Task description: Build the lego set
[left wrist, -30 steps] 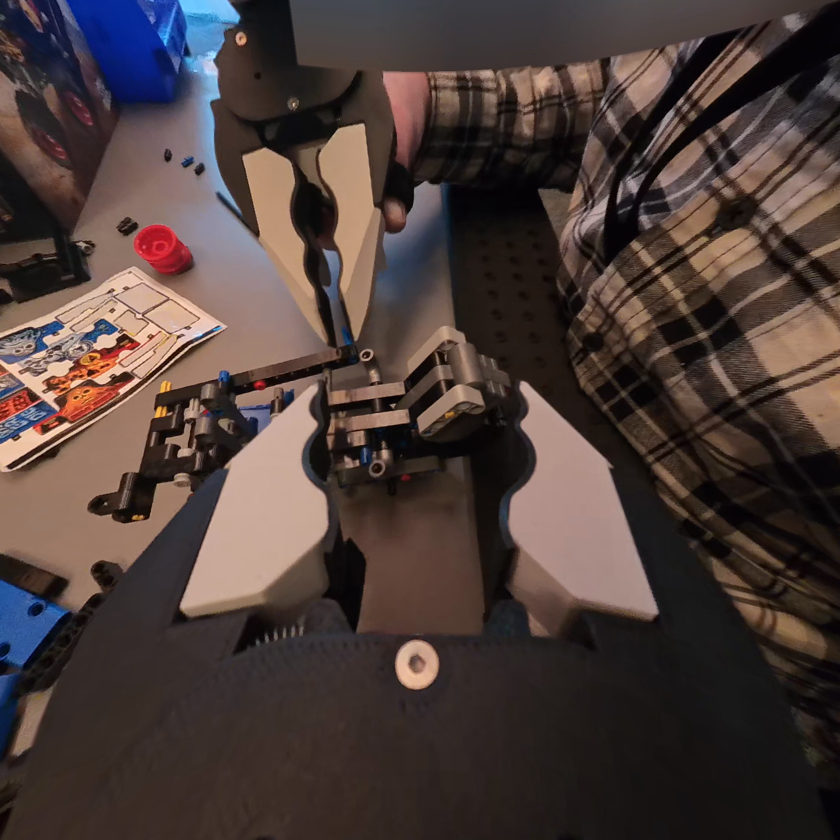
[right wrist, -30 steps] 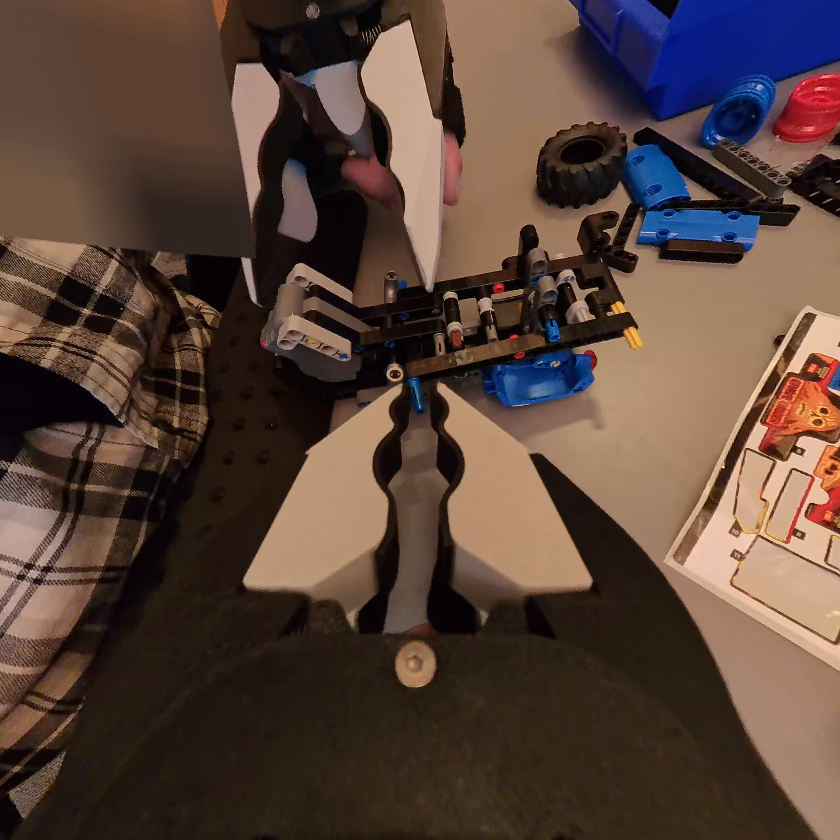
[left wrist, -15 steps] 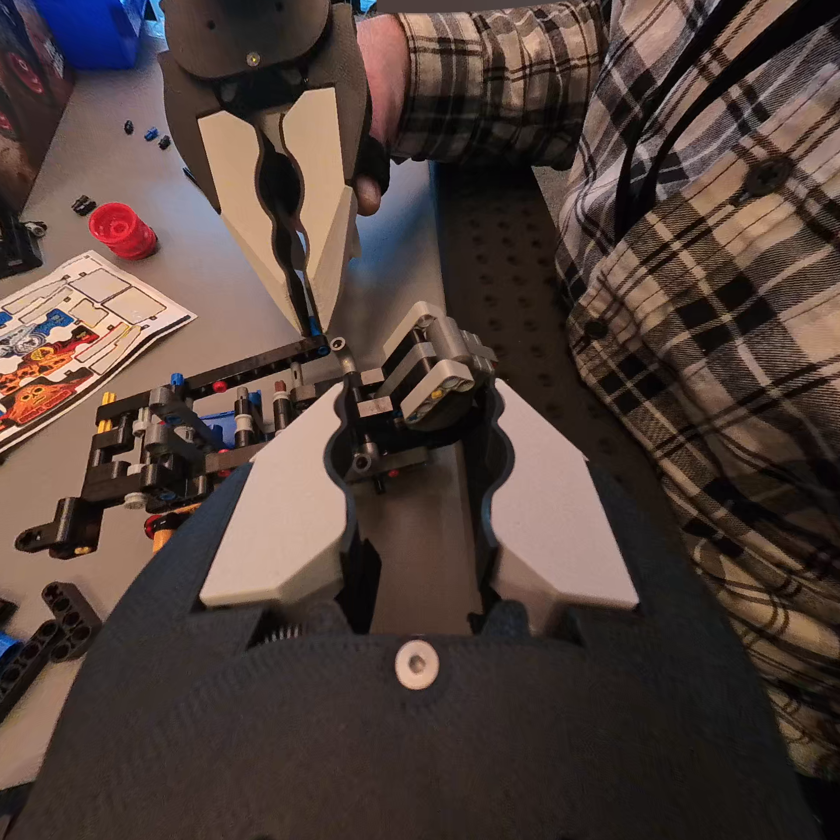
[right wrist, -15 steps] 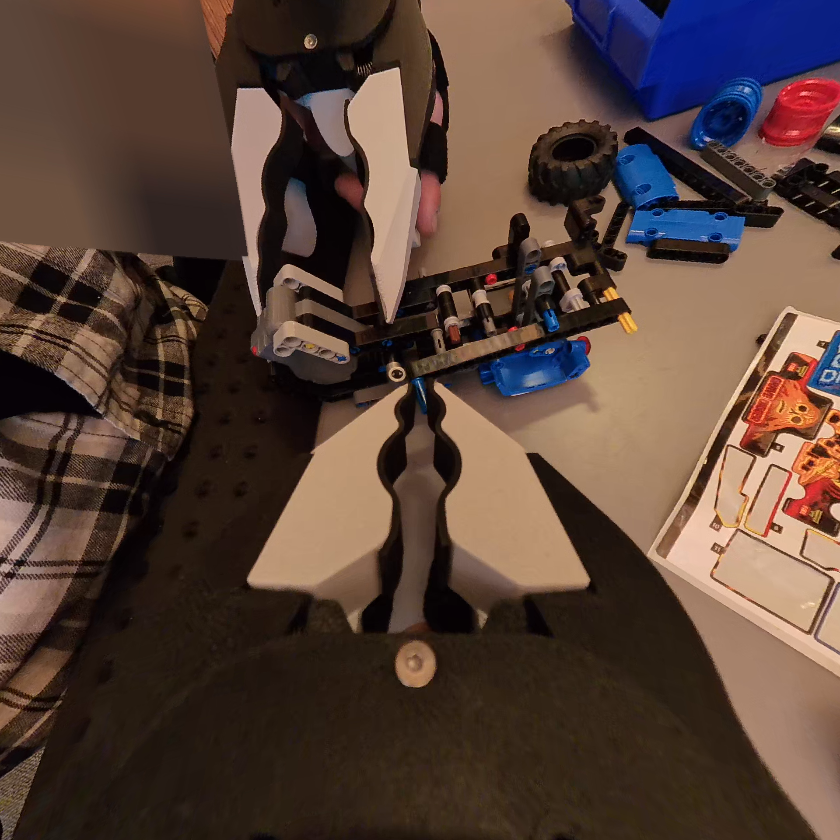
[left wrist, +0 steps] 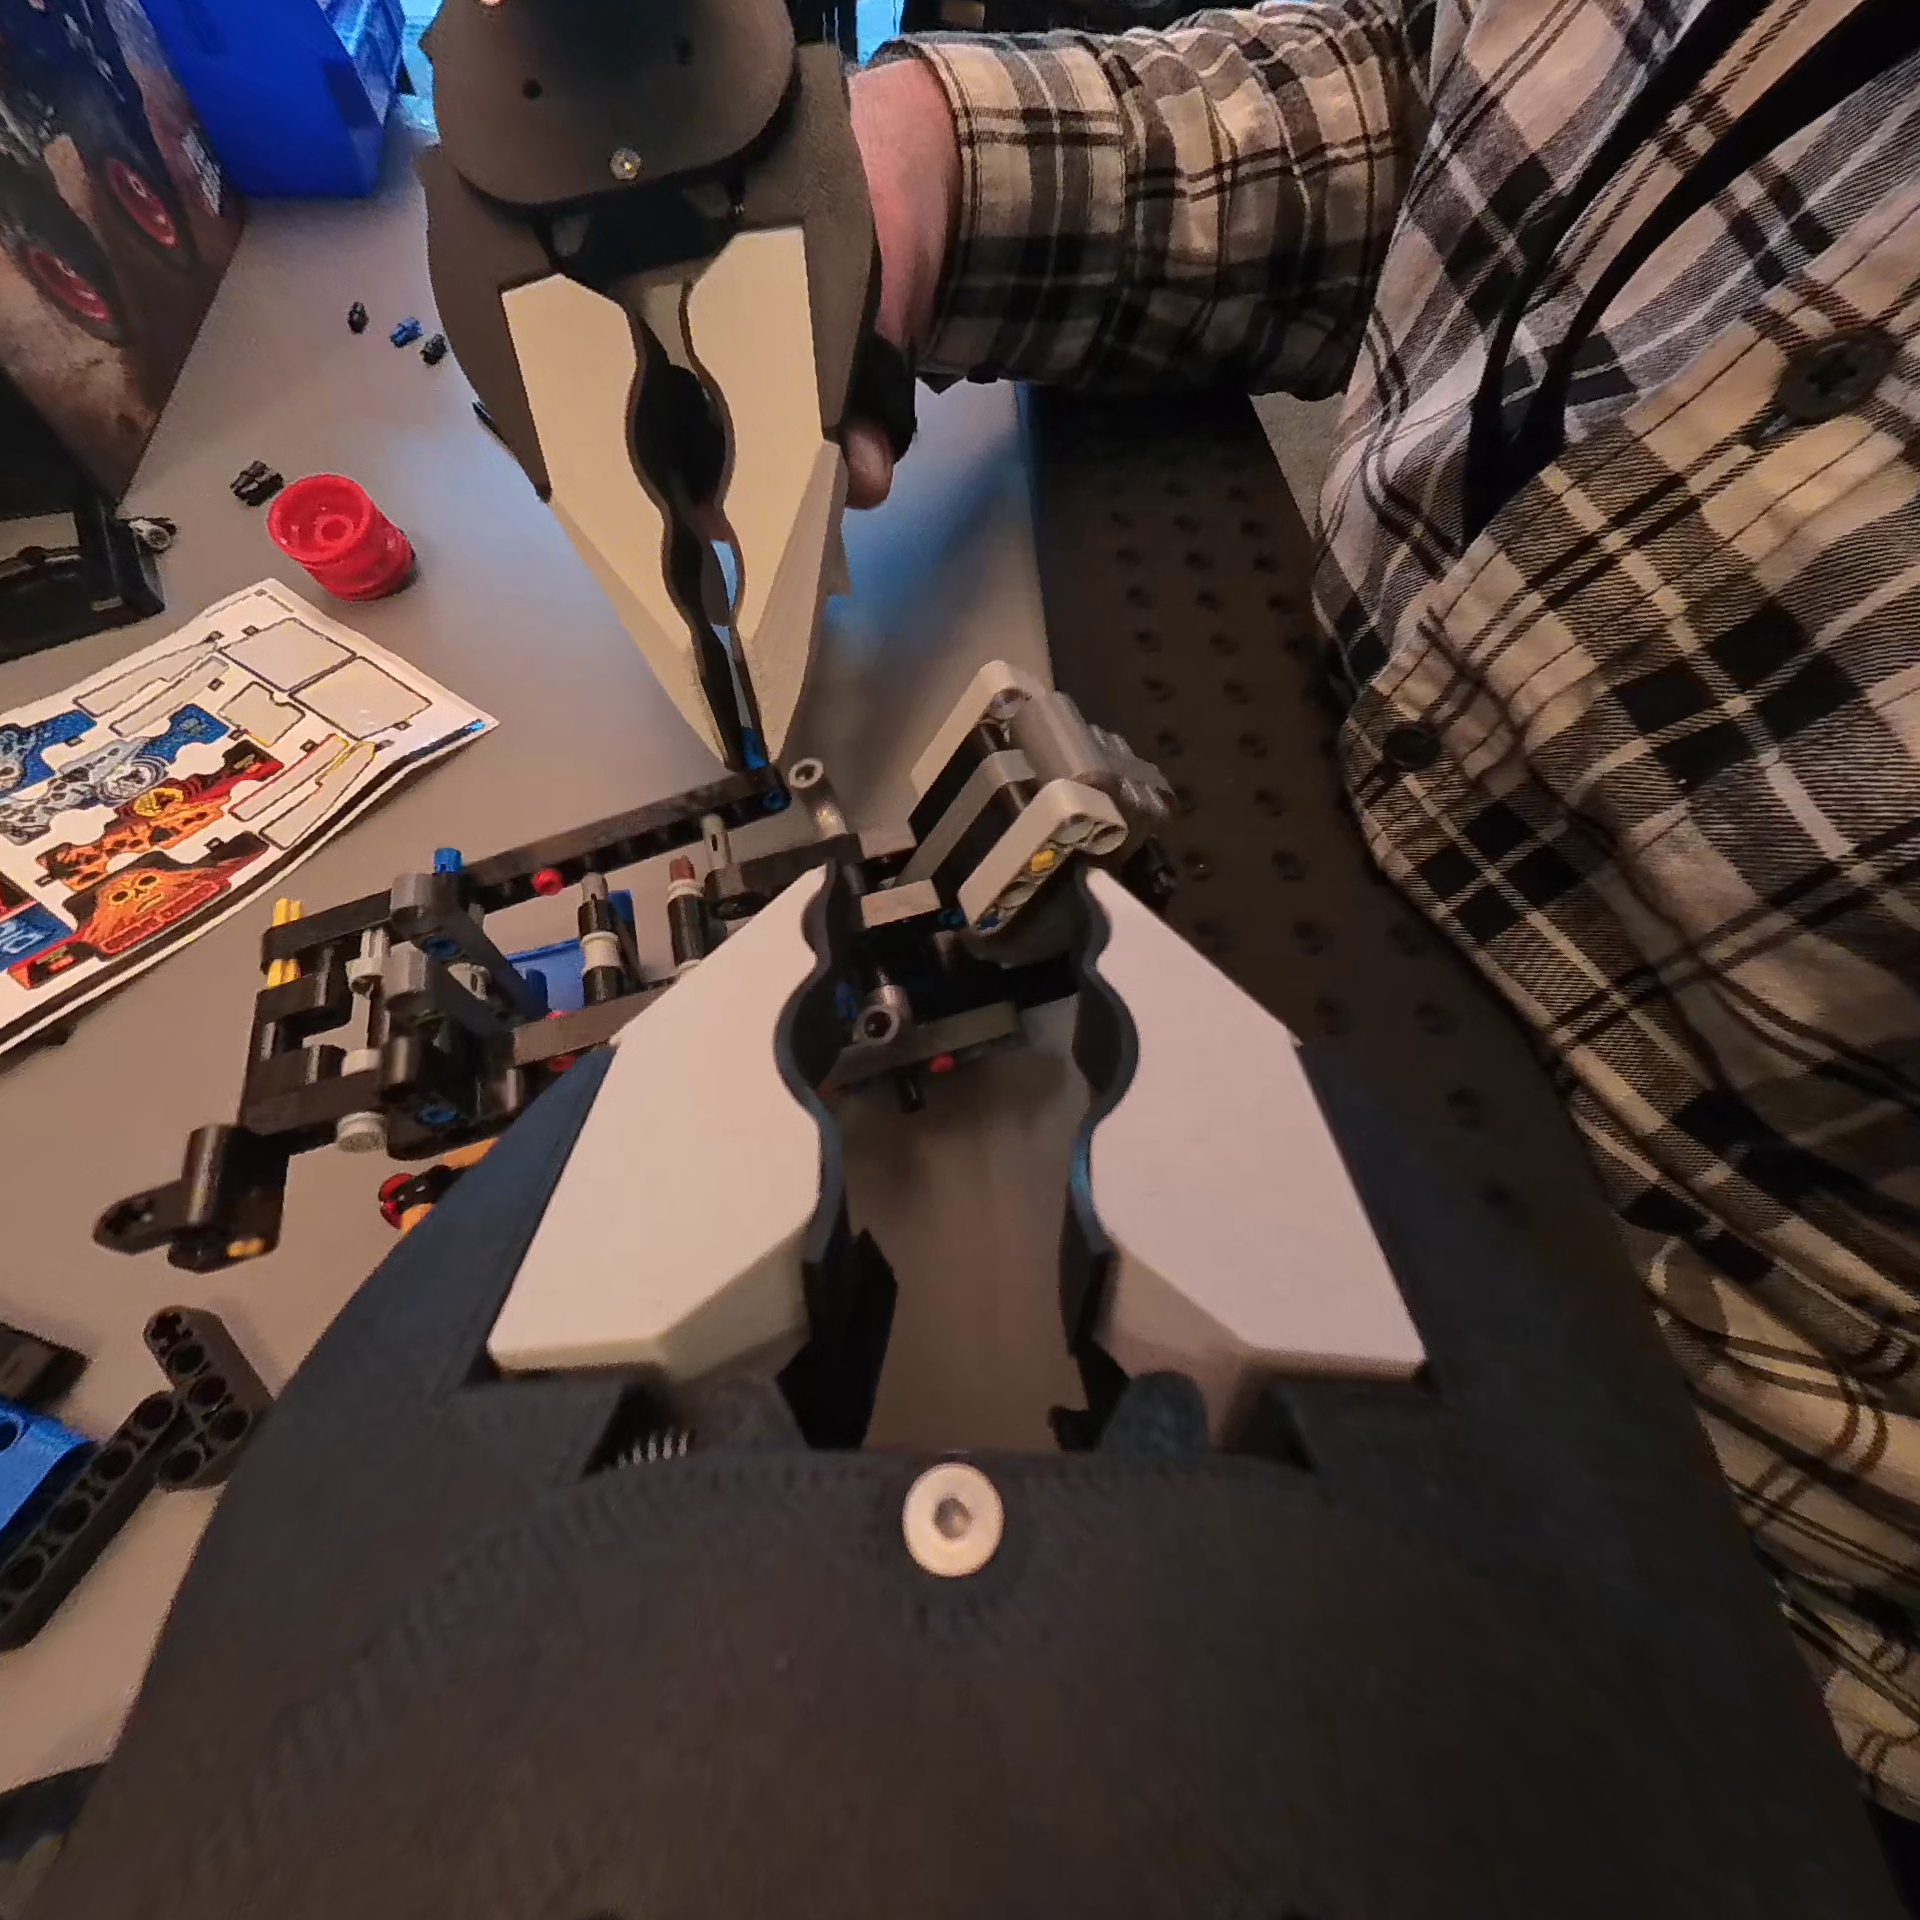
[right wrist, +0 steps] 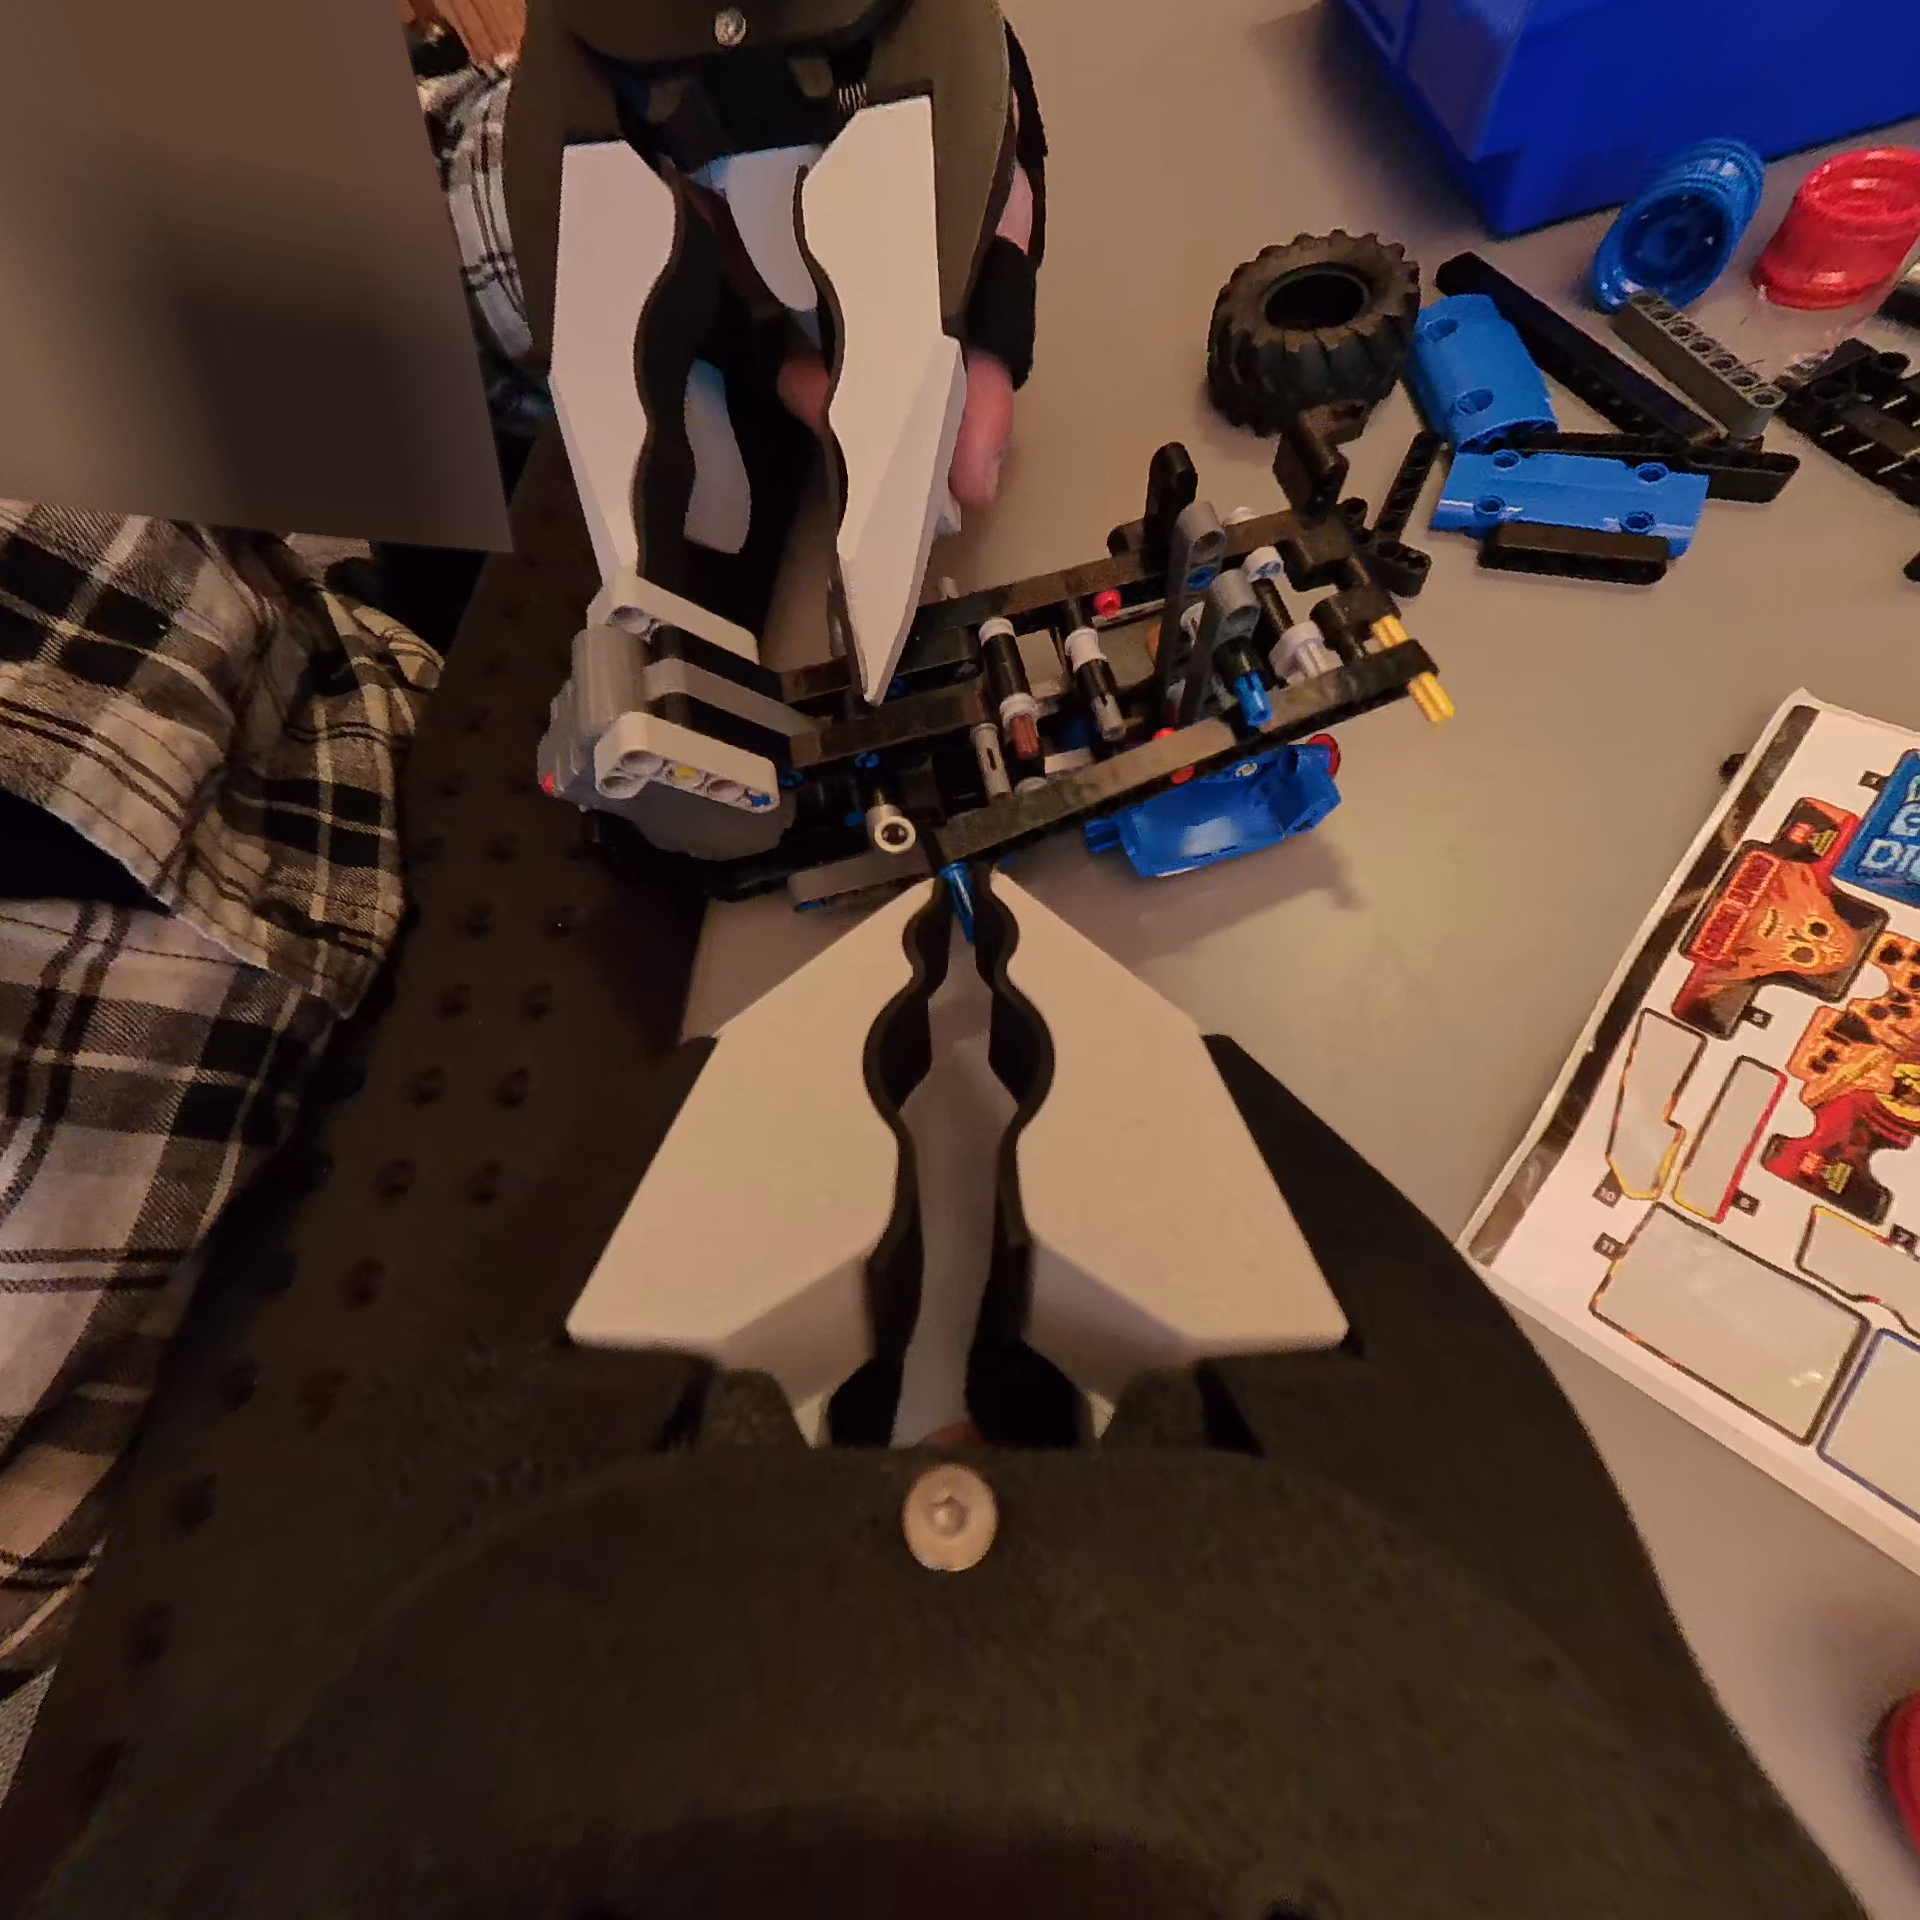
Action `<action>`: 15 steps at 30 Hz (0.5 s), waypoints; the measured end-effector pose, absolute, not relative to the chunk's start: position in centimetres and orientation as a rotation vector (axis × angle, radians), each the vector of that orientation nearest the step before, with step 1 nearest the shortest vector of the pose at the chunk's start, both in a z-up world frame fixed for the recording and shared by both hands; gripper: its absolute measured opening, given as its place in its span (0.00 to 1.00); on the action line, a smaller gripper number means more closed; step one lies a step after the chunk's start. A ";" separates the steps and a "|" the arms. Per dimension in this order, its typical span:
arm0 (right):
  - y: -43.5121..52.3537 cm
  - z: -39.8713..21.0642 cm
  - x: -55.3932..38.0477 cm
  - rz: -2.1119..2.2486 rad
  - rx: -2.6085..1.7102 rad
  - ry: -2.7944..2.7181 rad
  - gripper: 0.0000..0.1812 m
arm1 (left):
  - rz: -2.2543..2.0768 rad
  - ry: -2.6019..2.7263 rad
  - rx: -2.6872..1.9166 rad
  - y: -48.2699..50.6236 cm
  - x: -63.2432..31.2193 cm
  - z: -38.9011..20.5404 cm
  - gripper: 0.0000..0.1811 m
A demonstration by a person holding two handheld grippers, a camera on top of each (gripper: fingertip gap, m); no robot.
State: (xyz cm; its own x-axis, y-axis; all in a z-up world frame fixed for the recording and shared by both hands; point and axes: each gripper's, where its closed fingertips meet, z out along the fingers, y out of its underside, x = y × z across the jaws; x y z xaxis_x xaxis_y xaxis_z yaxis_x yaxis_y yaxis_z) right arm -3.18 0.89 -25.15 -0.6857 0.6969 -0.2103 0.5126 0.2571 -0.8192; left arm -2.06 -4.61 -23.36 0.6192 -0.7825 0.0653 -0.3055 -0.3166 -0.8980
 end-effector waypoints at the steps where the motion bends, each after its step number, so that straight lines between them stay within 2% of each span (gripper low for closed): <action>1: 0.8 -25.3 -3.2 1.403 -1.138 -2.333 0.01 | -0.632 0.865 -1.887 -4.6 -2.1 -23.4 0.22; 15: 0.7 -24.7 -3.2 1.507 -1.136 -2.304 0.01 | -0.621 0.864 -1.883 -4.4 -2.2 -23.6 0.21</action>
